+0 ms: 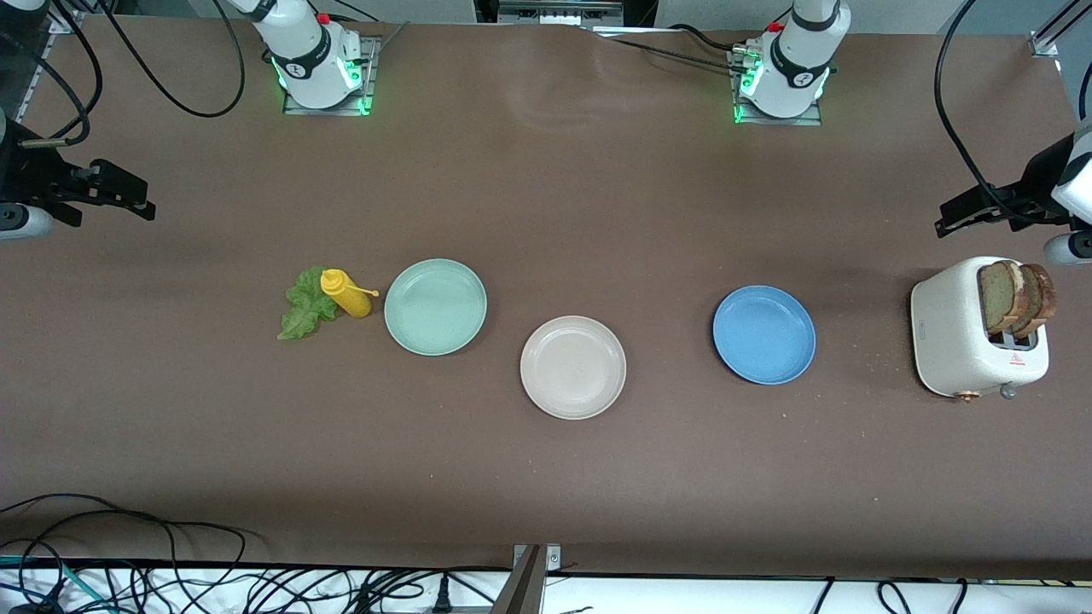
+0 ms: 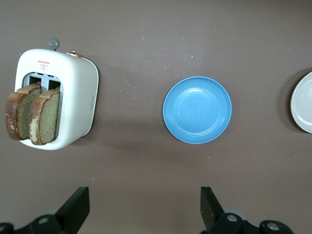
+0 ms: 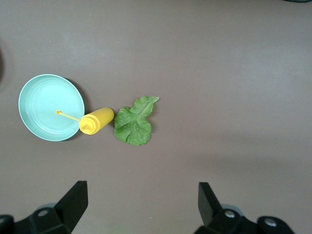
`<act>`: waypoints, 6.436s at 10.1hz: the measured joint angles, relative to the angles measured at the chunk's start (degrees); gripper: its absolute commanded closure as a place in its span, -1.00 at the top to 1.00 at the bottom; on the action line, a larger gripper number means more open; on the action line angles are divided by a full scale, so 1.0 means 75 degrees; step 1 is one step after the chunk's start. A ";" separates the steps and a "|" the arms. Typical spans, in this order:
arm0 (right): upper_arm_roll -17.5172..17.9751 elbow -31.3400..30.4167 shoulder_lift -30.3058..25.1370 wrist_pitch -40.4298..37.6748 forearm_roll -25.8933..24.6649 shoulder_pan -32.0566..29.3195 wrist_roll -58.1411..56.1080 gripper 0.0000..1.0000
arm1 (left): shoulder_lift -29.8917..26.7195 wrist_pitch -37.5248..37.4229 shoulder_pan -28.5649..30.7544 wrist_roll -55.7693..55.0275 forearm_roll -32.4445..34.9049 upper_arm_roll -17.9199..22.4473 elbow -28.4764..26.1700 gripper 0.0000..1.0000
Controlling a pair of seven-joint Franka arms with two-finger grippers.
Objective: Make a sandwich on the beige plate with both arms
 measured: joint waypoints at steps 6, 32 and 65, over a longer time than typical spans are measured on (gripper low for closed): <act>0.0000 0.0000 0.0002 0.0000 0.0006 0.0000 -0.0001 1.00 | 0.0000 -0.0008 0.0000 0.0000 0.0000 0.0000 0.0000 1.00; -0.0052 0.0000 0.0009 -0.0057 0.0096 -0.0006 -0.0002 1.00 | 0.0000 -0.0018 0.0000 0.0000 0.0000 -0.0001 0.0000 1.00; -0.0064 0.0000 0.0023 -0.0068 0.0112 -0.0010 -0.0006 1.00 | 0.2221 0.0473 0.0982 0.1317 0.1407 0.0166 0.0154 1.00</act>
